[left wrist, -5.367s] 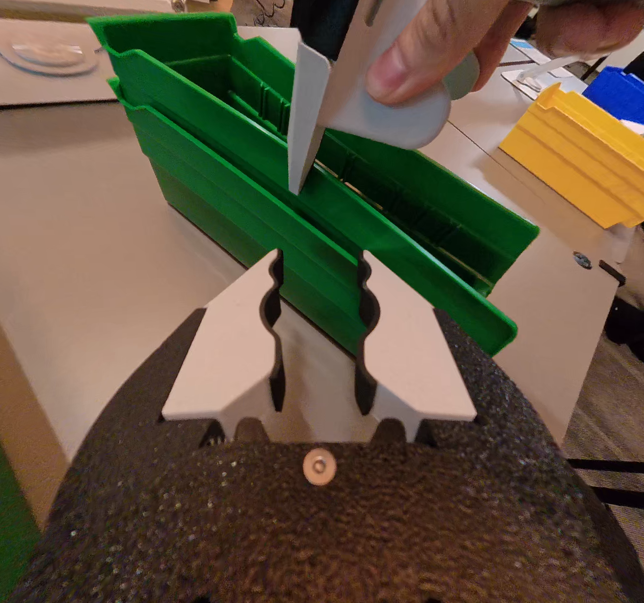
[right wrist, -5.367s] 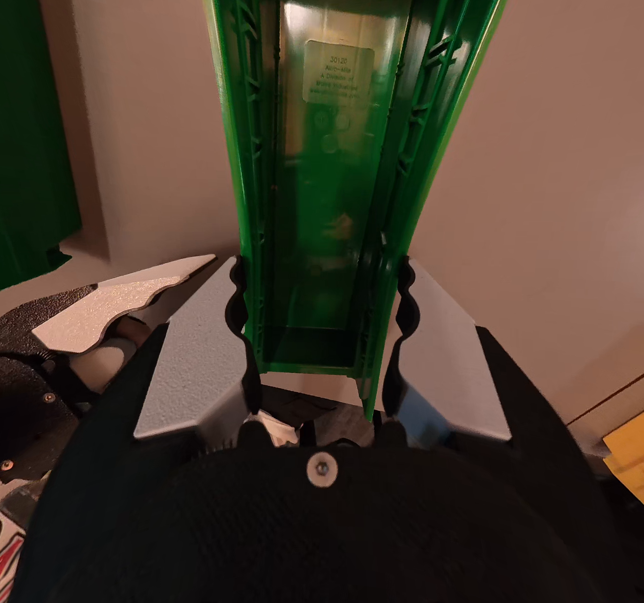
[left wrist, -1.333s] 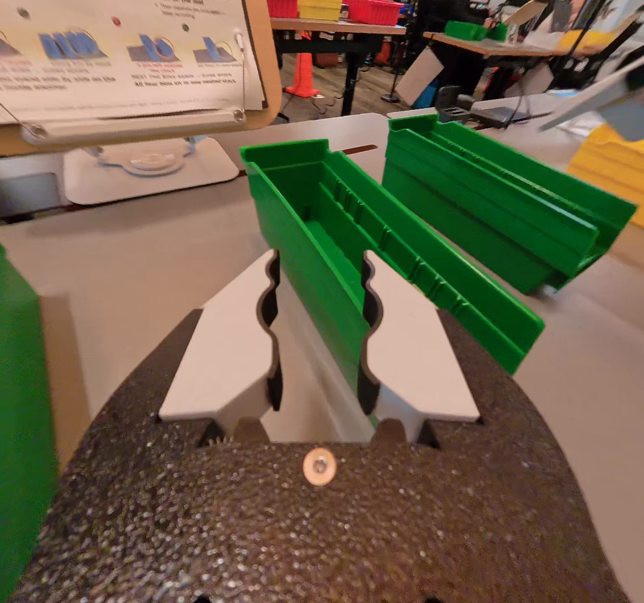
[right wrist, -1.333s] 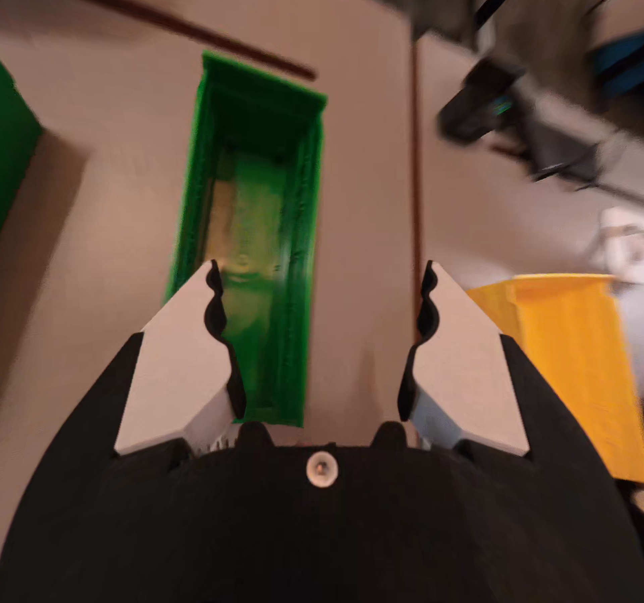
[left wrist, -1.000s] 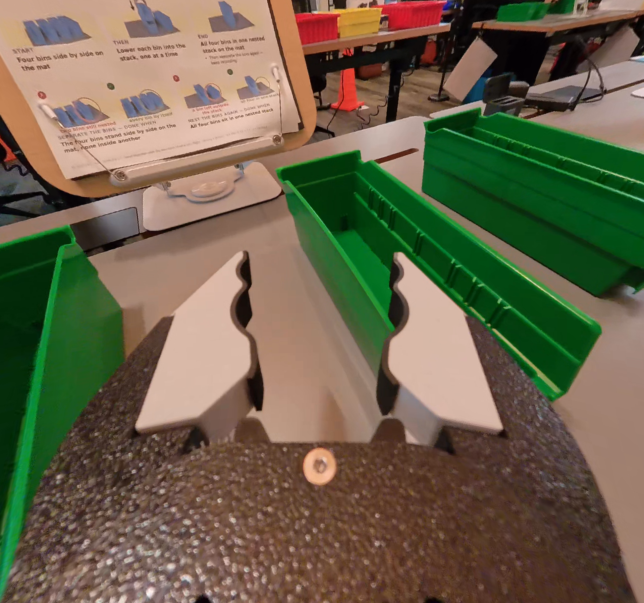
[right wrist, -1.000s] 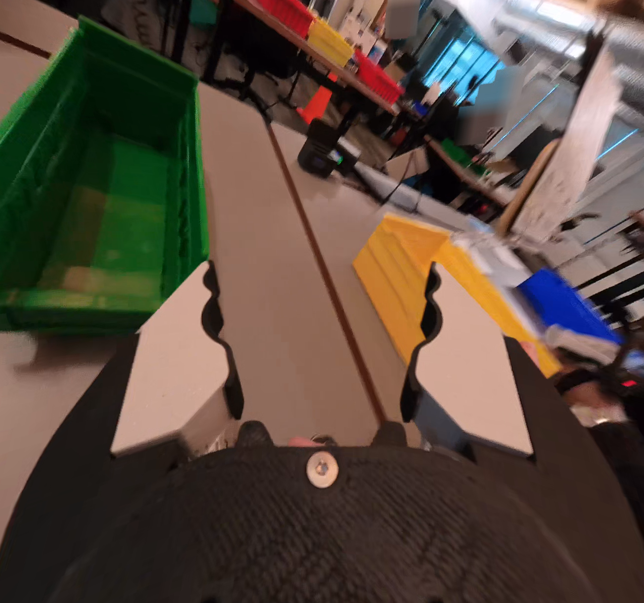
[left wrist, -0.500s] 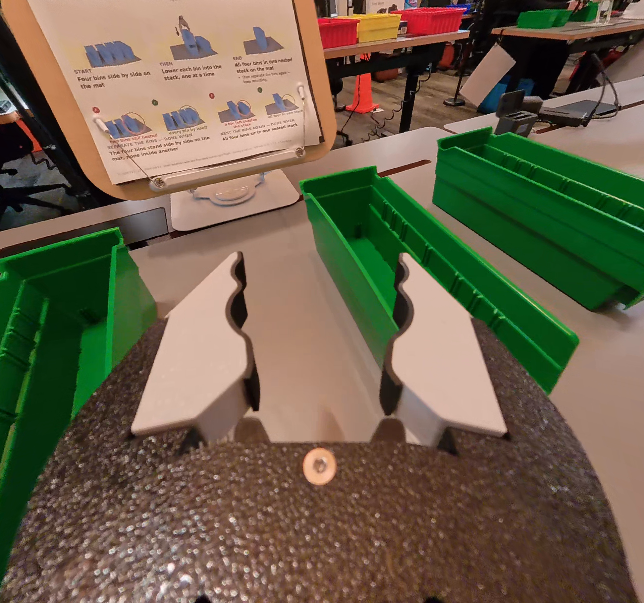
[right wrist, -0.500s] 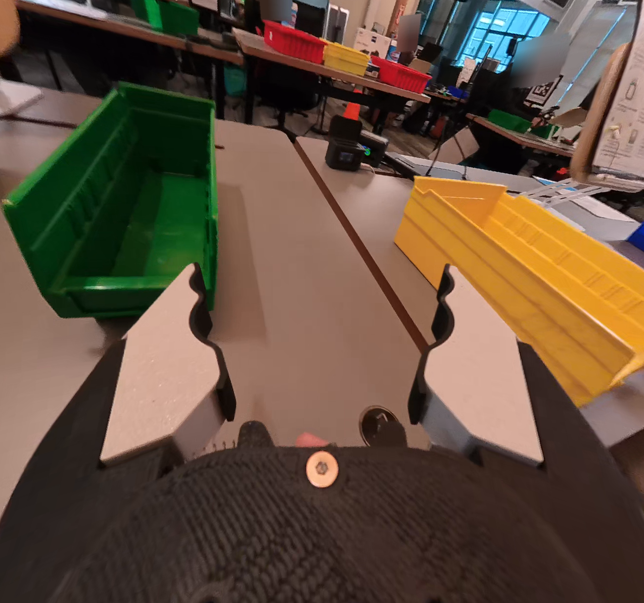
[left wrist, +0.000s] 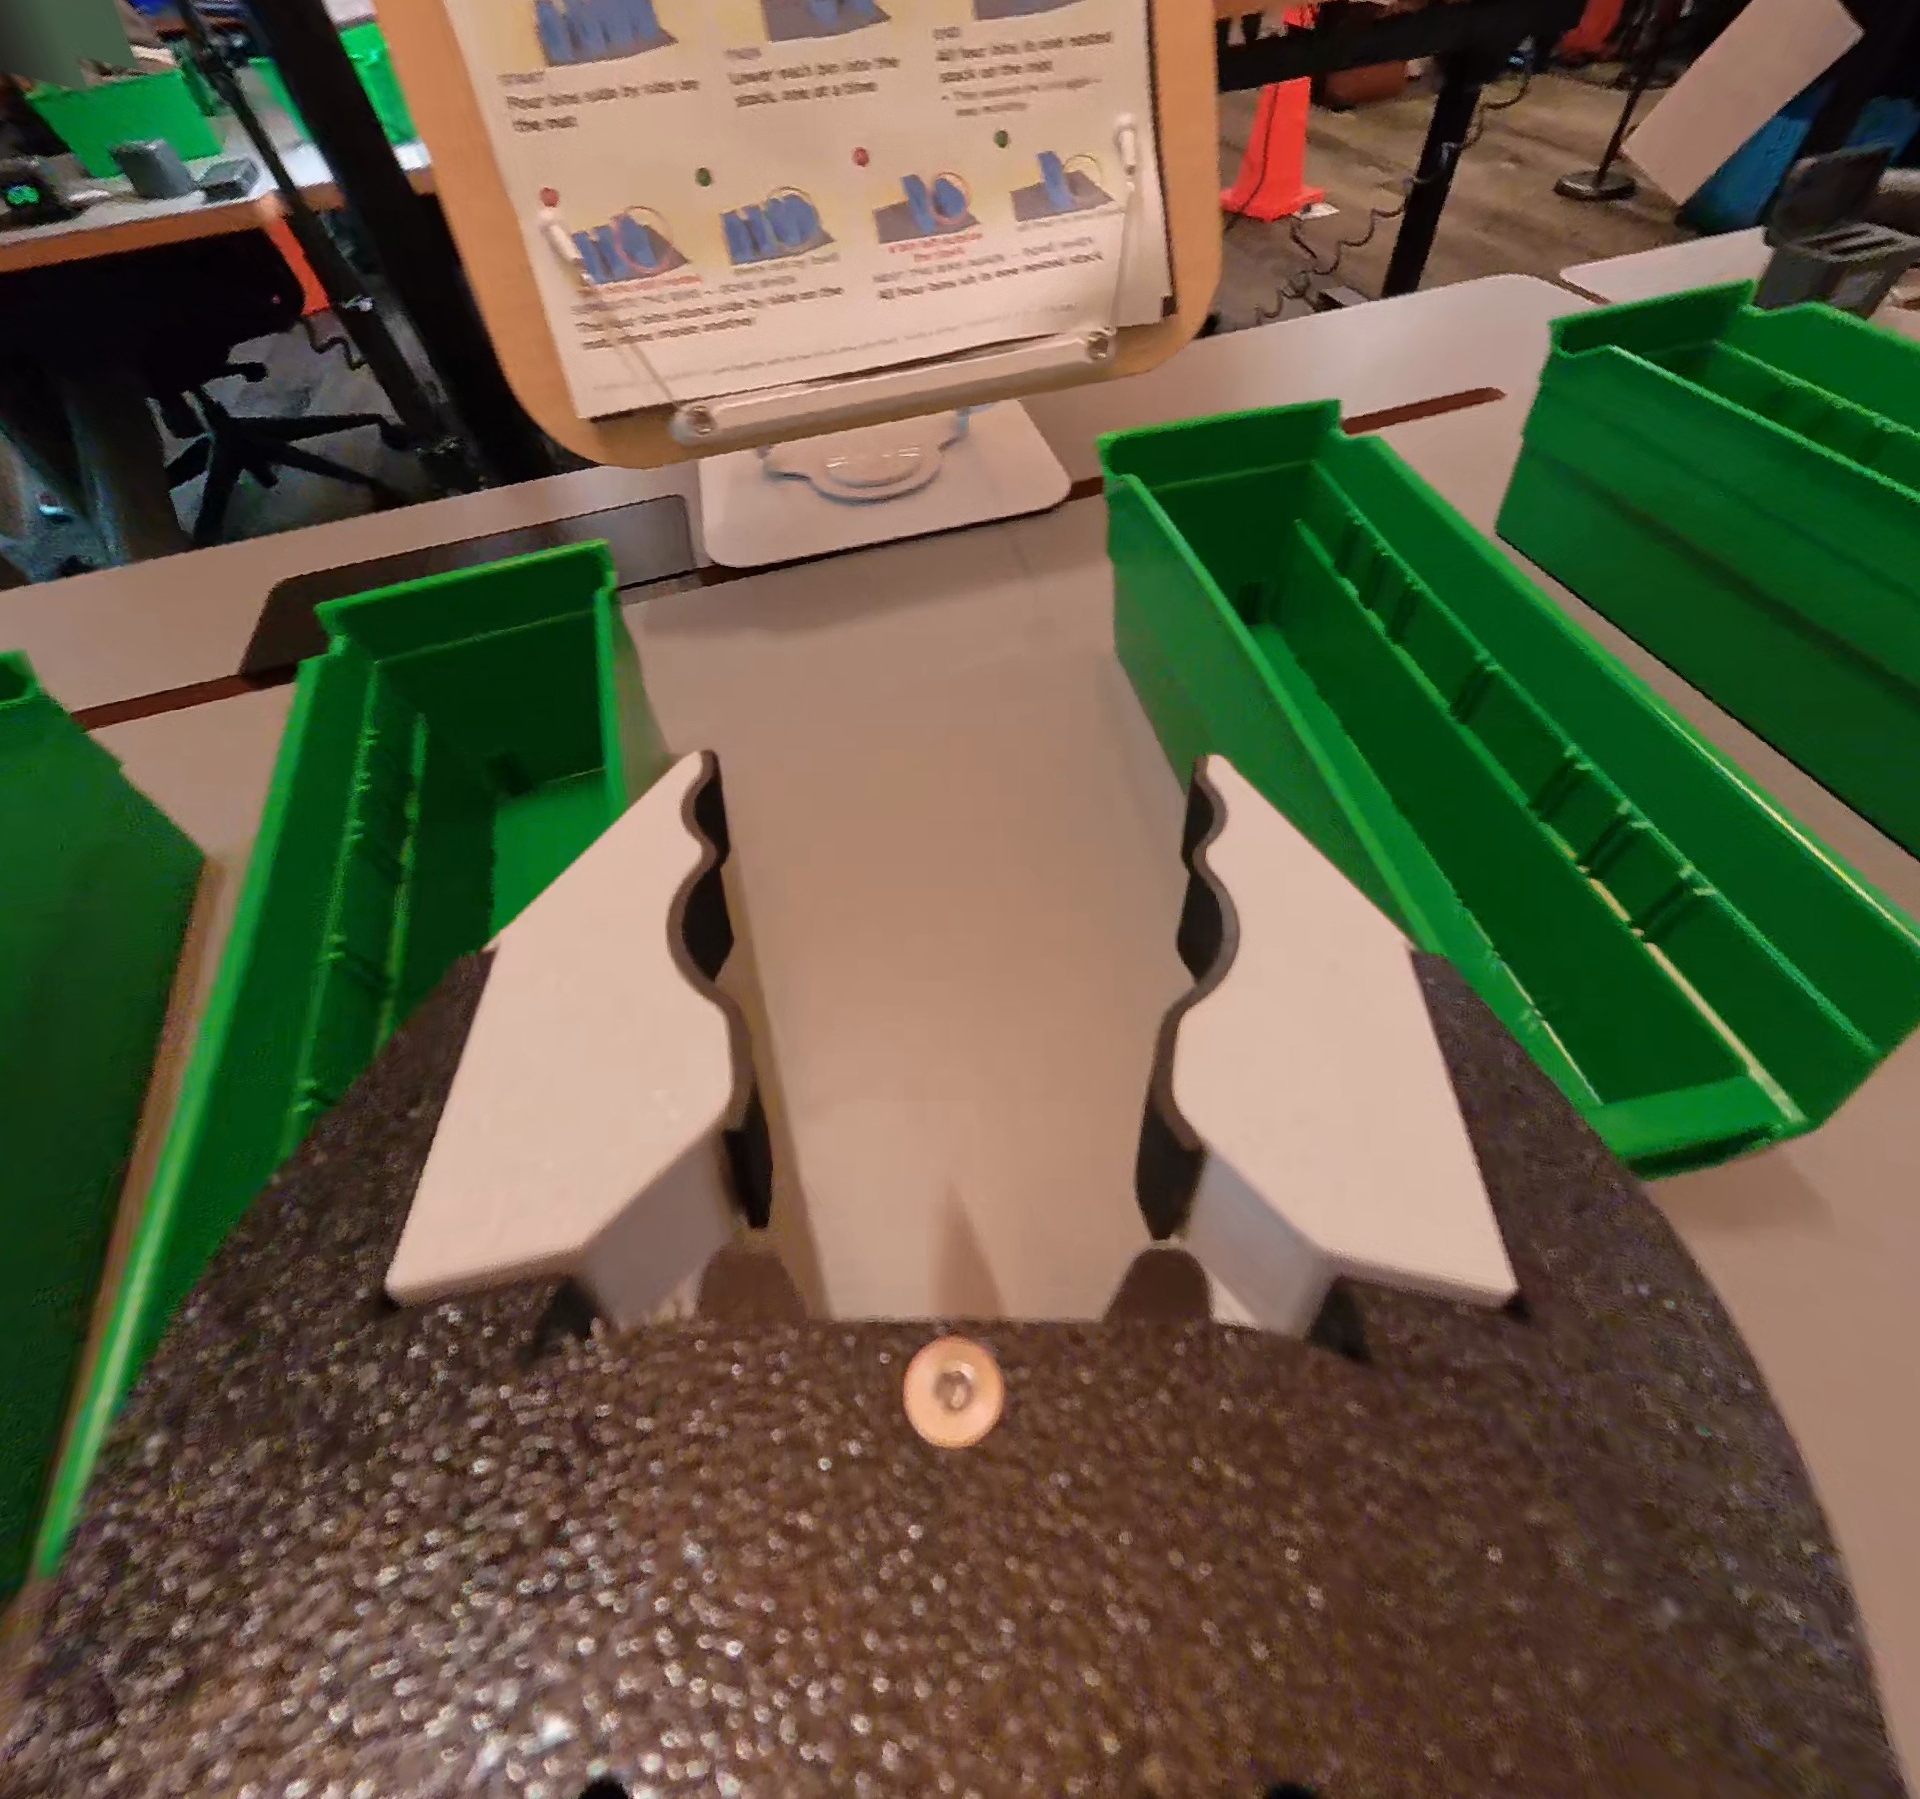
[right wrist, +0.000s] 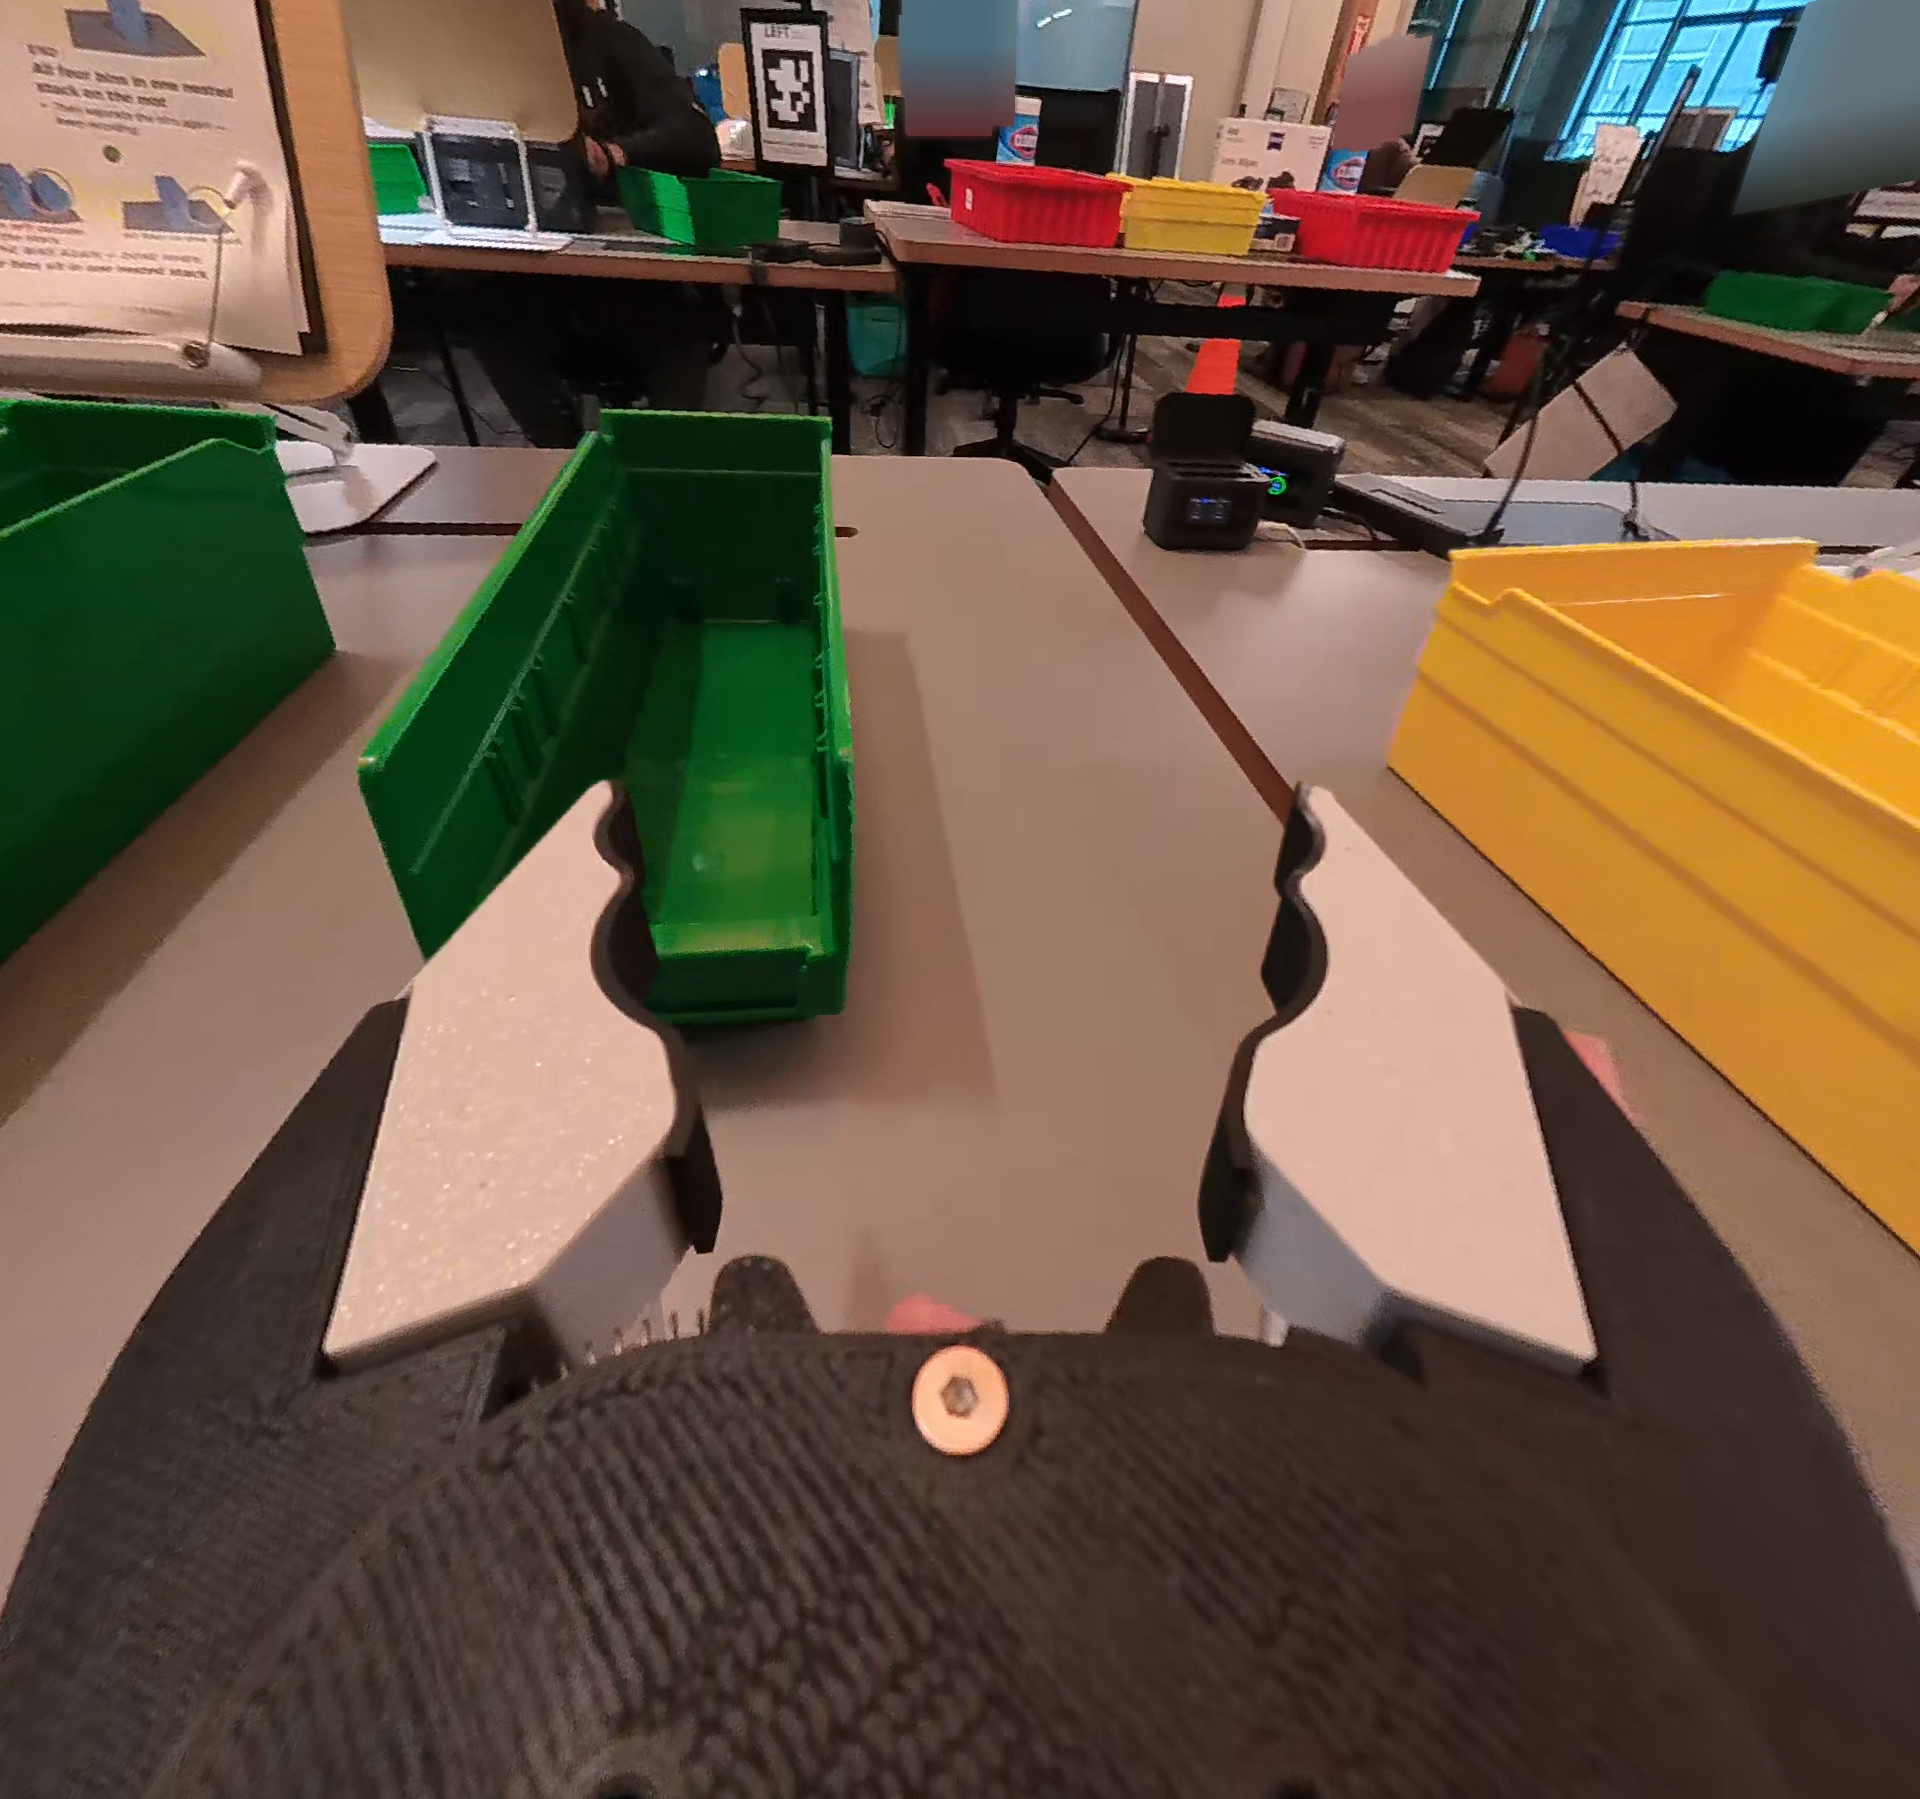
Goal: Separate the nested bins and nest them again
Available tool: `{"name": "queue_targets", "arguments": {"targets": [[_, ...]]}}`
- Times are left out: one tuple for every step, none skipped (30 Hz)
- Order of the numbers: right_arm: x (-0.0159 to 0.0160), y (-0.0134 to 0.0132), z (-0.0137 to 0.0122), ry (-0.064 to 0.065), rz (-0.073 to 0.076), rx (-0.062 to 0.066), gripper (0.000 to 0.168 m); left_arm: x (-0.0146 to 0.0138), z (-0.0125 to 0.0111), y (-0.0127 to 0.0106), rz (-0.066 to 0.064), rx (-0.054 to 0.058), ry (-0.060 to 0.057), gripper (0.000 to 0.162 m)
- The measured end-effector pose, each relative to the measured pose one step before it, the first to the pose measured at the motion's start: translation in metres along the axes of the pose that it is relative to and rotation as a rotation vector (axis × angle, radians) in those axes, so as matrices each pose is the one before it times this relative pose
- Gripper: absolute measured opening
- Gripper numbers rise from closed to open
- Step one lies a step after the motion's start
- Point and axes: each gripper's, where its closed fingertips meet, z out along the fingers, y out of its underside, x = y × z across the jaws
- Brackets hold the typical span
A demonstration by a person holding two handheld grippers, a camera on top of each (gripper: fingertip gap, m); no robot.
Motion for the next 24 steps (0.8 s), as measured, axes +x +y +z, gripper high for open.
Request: {"name": "queue_targets", "arguments": {"targets": [[-0.00227,-0.00046,0.00163,-0.0072,0.0004,-0.0029,0.12,-0.00717,-0.00283,-0.00265,-0.0117,-0.0002,-0.0088,0.087],[-0.0019,-0.00198,0.00136,-0.0032,-0.0022,0.0042,0.12,-0.00686,-0.00296,-0.00322,-0.009,0.0035,-0.007,0.087],[-0.00176,-0.0028,0.0012,-0.0029,-0.0028,0.0076,0.12,-0.00712,-0.00299,-0.00334,-0.0081,0.0042,-0.0087,0.087],[-0.00222,-0.00247,0.00122,-0.0052,-0.0024,0.005,0.119,-0.00756,-0.00285,-0.00302,-0.0064,0.0025,-0.0107,0.086],[-0.00261,-0.00195,0.00133,-0.0084,-0.0019,0.0033,0.118,-0.00777,-0.00256,-0.00237,-0.0043,-0.0032,-0.0118,0.086],[-0.00256,-0.00085,0.00159,-0.0094,-0.0004,-0.0013,0.118,-0.00742,-0.00229,-0.00162,-0.0032,-0.0078,-0.0087,0.086],[-0.002,0.00028,0.00171,-0.0076,0.0009,-0.0068,0.118,-0.00701,-0.00197,-0.00086,-0.0038,-0.0124,-0.005,0.086],[-0.0019,0.00085,0.00203,-0.0079,-0.0004,-0.0076,0.118,-0.00686,-0.00206,0.00013,-0.0057,-0.0181,-0.0035,0.086],[-0.00114,0.00132,0.00205,-0.0053,-0.0012,-0.0097,0.117,-0.00704,-0.0021,0.00042,-0.0019,-0.0171,-0.0046,0.086],[-0.00004,0.00086,0.0018,0.0008,-0.0012,-0.0075,0.117,-0.00822,-0.00219,0.00024,0.0005,-0.0123,-0.012,0.086],[-0.00024,-0.00008,0.0016,-0.0008,-0.002,-0.0032,0.117,-0.00916,-0.00188,0.00047,0.0027,-0.0113,-0.0171,0.086],[-0.00041,-0.00082,0.00135,-0.0026,0.0004,-0.0018,0.117,-0.00947,-0.00161,0.00163,0.0026,-0.0171,-0.017,0.087],[-0.00108,-0.00157,0.00105,-0.0054,0.0029,0.002,0.117,-0.00957,-0.00124,0.00206,-0.0012,-0.0186,-0.0167,0.087],[-0.0018,-0.00207,0.00095,-0.0094,0.0041,0.0052,0.117,-0.01007,-0.00076,0.0017,-0.0041,-0.0154,-0.0181,0.087],[-0.0019,-0.0018,0.00087,-0.0084,0.0056,0.004,0.117,-0.0097,-0.0003,0.00281,-0.0082,-0.0224,-0.0158,0.087],[-0.00193,-0.00147,0.00081,-0.0078,0.0049,0.003,0.117,-0.00859,-0.00066,0.00294,-0.0114,-0.0257,-0.0108,0.088],[-0.00204,-0.00146,0.00088,-0.0066,0.0027,0.0043,0.116,-0.00775,-0.00095,0.00163,-0.0083,-0.018,-0.007,0.089],[-0.00196,-0.00127,0.00107,-0.0052,-0.0001,0.0049,0.116,-0.00817,-0.00114,-0.00028,-0.0053,-0.0075,-0.01,0.091],[-0.00194,-0.00048,0.00099,-0.0048,-0.002,0.0012,0.116,-0.00916,-0.00139,-0.00154,-0.0076,-0.0003,-0.0165,0.093],[-0.00168,0.00035,0.00091,-0.0041,-0.0039,-0.0035,0.116,-0.00907,-0.0015,-0.0025,-0.0076,0.0033,-0.0152,0.093],[-0.00139,0.00034,0.00067,-0.0036,-0.0044,-0.0048,0.116,-0.00893,-0.00153,-0.00299,-0.0055,0.004,-0.0119,0.095],[-0.00104,-0.0005,0.00025,-0.0034,-0.0035,-0.0007,0.116,-0.00976,-0.00164,-0.00365,-0.0069,0.0068,-0.0159,0.098],[-0.00049,-0.001,-0.00009,-0.0009,-0.0009,0.0037,0.116,-0.01019,-0.00144,-0.00392,-0.0091,0.0064,-0.0183,0.1],[0.00029,-0.00074,-0.00051,0.0018,0.002,0.0025,0.116,-0.00994,-0.00142,-0.00427,-0.0044,0.0049,-0.0179,0.102]]}}
